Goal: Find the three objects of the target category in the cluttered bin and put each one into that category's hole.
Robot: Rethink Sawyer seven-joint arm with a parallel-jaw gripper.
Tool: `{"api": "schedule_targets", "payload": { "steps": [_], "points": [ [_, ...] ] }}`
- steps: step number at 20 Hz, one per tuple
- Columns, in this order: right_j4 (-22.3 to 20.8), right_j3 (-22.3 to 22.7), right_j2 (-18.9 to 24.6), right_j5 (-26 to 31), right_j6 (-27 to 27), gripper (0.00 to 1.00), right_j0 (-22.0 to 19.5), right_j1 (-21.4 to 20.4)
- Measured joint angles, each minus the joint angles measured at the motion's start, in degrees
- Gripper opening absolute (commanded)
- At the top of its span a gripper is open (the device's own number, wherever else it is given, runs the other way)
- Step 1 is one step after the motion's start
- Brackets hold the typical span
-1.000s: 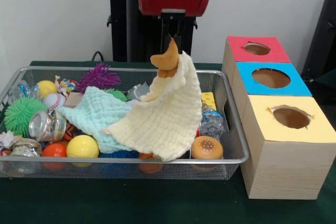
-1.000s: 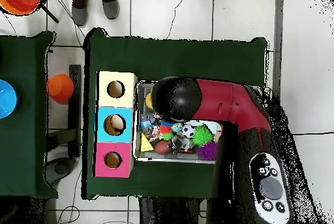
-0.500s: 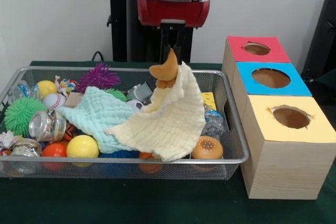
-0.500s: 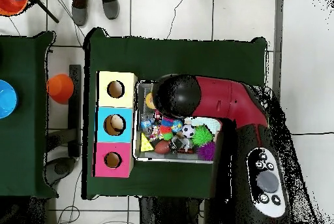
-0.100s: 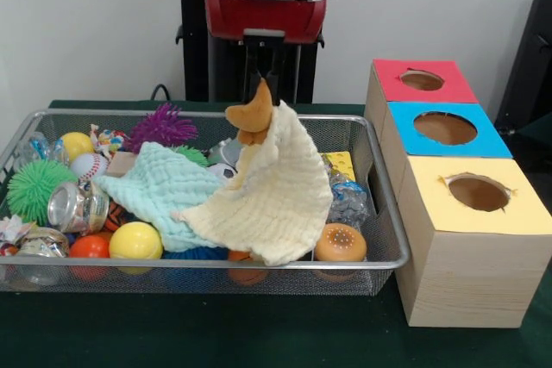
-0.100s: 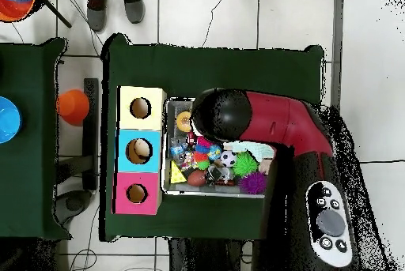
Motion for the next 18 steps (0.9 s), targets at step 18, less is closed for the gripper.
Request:
{"api": "schedule_targets", "payload": {
  "steps": [18],
  "points": [
    [1.5,-0.6,-2.4,-2.0,0.0,1.0,0.3,0.1]
  ]
}}
